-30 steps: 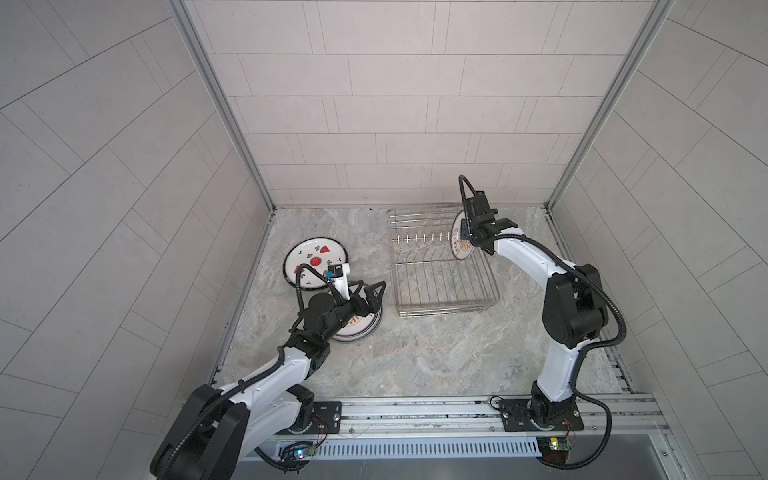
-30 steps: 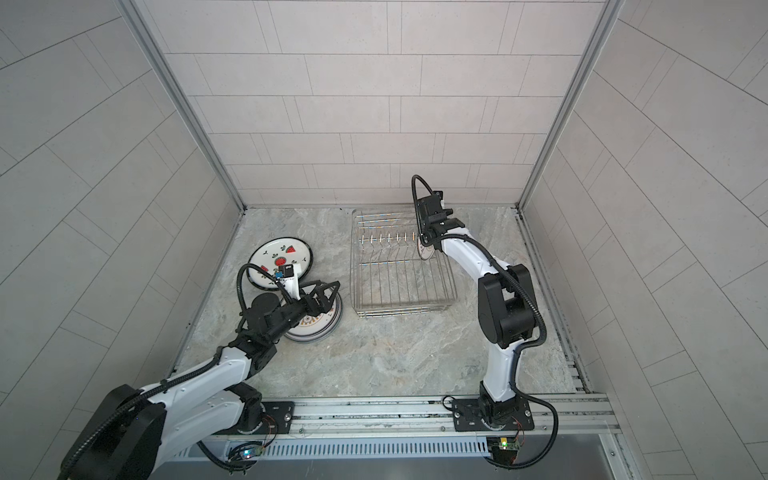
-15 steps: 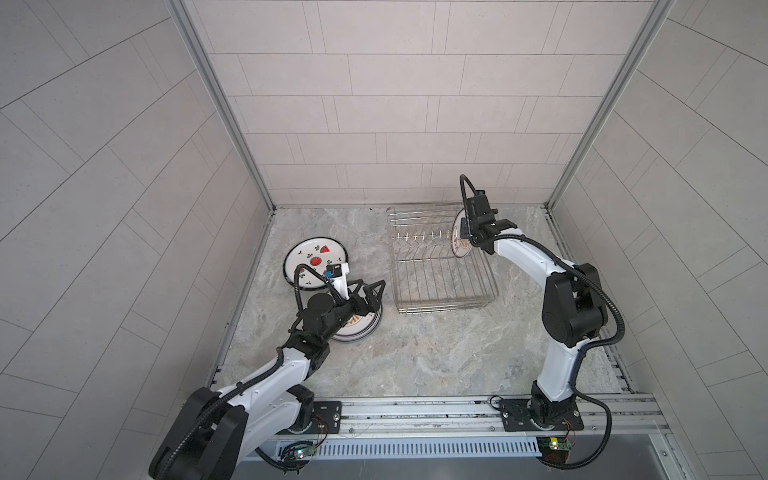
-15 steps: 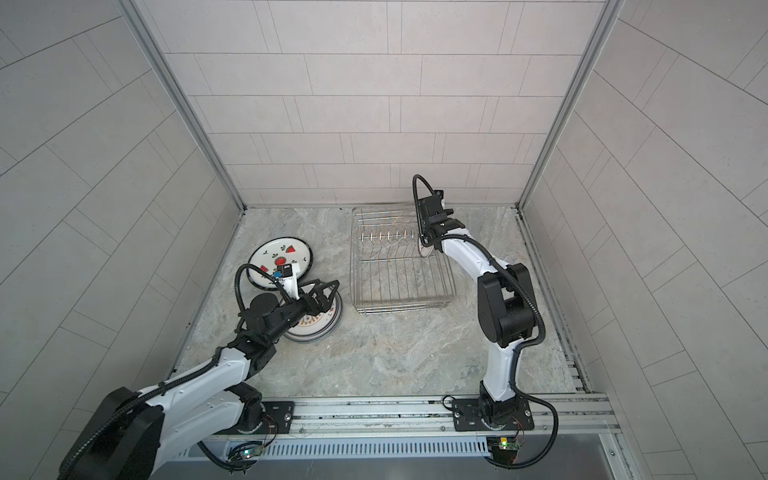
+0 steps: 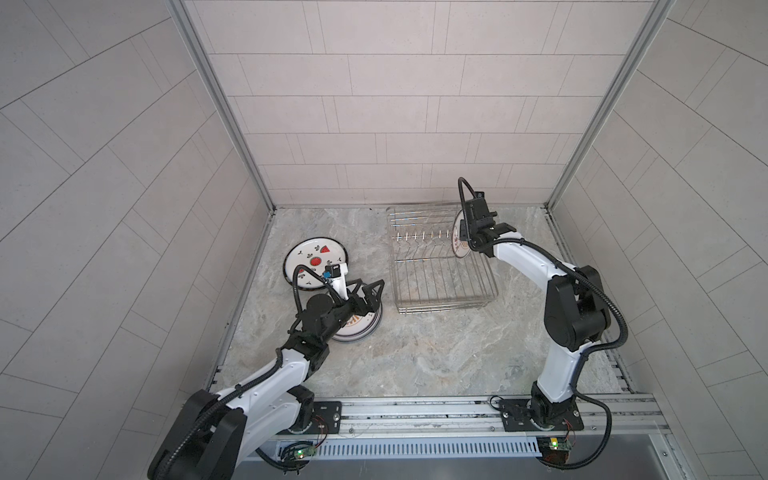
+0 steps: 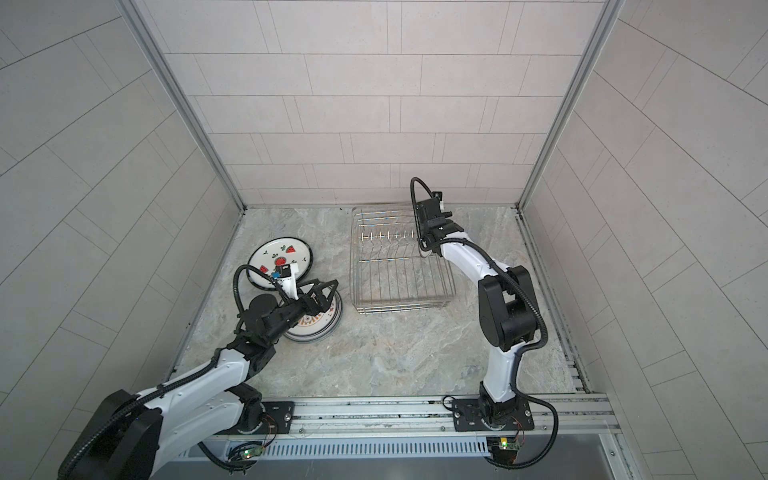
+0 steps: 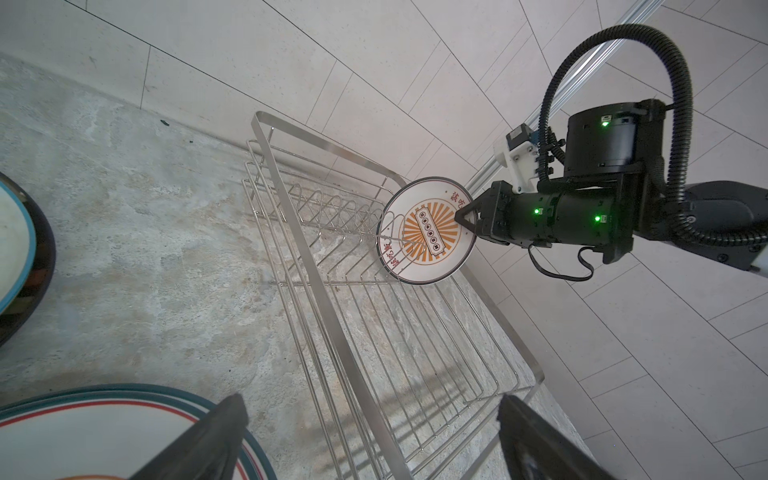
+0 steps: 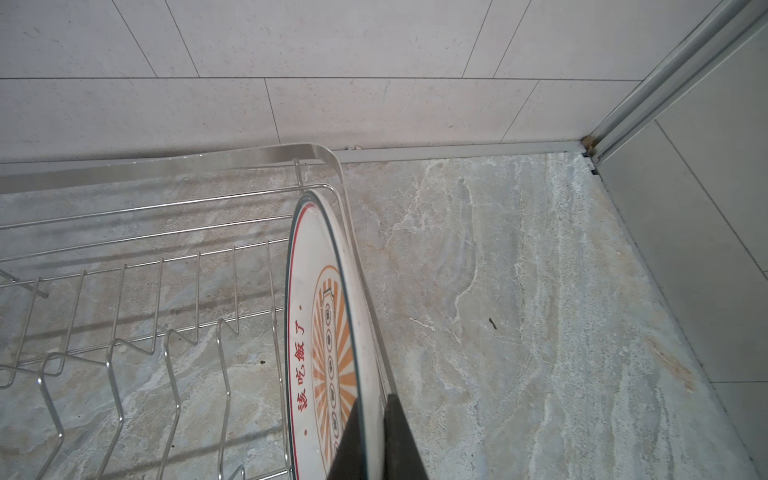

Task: Unload the plates from the dish rack
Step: 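Grasp the top rim of the last sunburst plate in the rack with right, then lift the sunburst plate out of the rack toward the left gripper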

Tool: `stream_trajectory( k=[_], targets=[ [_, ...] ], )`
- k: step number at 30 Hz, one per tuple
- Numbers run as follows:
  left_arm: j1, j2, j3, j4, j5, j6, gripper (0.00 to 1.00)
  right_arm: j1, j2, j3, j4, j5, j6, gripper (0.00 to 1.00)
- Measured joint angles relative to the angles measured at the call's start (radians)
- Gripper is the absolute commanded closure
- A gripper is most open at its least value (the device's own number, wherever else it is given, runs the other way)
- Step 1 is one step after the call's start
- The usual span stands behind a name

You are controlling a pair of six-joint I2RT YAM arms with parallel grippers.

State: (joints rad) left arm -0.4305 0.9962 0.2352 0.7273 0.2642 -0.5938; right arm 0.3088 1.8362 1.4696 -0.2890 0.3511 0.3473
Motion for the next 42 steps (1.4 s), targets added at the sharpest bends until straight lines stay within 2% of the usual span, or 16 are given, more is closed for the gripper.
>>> stream_trajectory(
  k=[12,26,36,39,42],
  targets=[
    [0.000,-0.036,-0.027,0.001,-0.028,0.000,0.00,0.045,-0.125,-0.084,-0.006,0.091,-0.034,0.95],
    [0.000,-0.071,-0.040,0.001,-0.055,0.000,0.00,0.139,-0.428,-0.269,0.030,0.216,-0.061,0.95],
    [0.000,-0.071,-0.050,0.011,-0.031,-0.005,0.00,0.164,-0.660,-0.429,0.055,0.102,-0.044,0.95],
    [0.000,-0.071,-0.050,0.021,-0.018,-0.012,0.00,0.164,-0.708,-0.473,0.064,0.010,-0.025,0.95],
    [0.000,-0.071,-0.051,0.040,0.018,-0.019,0.00,0.163,-0.748,-0.511,0.082,-0.140,0.007,0.95]
  ],
)
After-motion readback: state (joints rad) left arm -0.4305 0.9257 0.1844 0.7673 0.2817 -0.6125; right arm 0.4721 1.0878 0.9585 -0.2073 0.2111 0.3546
